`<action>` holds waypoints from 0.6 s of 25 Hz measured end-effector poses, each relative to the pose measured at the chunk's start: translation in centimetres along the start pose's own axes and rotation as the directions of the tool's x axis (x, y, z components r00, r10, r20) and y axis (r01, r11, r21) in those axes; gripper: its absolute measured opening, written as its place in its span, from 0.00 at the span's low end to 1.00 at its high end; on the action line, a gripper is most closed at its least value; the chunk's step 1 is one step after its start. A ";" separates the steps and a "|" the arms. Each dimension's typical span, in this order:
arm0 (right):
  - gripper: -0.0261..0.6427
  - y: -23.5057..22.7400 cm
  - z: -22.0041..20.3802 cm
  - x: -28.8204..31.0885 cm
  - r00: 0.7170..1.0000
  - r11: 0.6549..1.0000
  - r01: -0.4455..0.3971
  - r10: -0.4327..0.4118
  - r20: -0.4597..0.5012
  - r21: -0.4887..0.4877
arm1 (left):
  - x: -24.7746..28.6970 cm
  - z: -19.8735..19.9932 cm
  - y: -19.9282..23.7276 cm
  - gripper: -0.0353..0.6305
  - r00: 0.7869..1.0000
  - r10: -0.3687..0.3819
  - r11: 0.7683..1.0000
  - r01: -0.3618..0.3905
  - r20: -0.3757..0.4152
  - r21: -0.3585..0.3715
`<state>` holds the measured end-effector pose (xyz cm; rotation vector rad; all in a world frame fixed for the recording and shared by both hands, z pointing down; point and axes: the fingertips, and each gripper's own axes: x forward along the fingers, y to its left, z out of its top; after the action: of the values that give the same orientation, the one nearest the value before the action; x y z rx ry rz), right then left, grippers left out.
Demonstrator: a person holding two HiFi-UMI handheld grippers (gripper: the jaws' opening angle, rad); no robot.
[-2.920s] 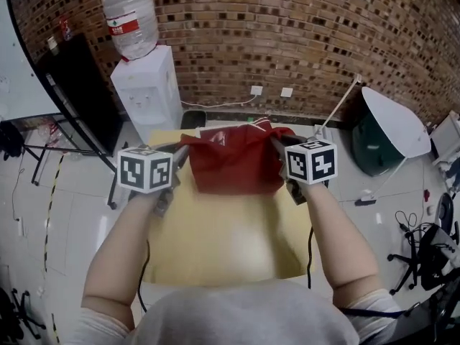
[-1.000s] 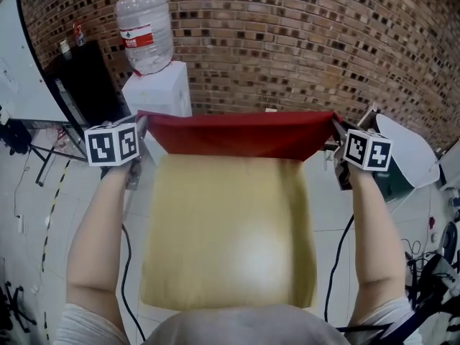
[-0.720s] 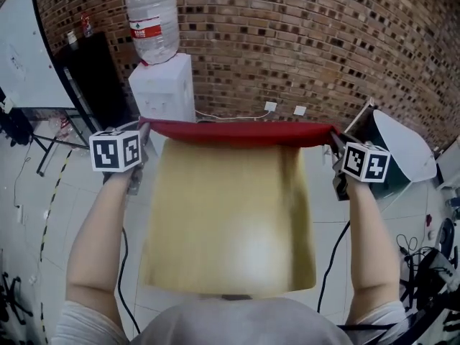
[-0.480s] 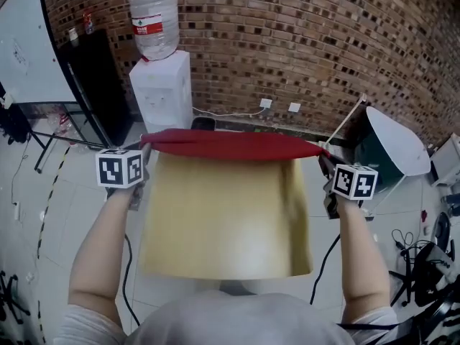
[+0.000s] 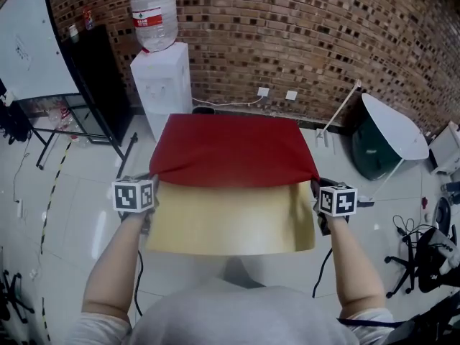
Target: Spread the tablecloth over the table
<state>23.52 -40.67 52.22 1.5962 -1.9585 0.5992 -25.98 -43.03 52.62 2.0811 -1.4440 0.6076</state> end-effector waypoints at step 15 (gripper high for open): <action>0.08 2.4 -12.9 -3.7 0.993 0.998 0.066 -0.063 -0.096 0.025 | -4.4 -13.5 -2.2 0.09 0.992 -0.056 0.996 0.048 -0.115 -0.073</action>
<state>23.40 -29.12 59.56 1.6113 -1.8298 0.6676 -26.16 -30.52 59.72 1.9887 -1.3228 0.6376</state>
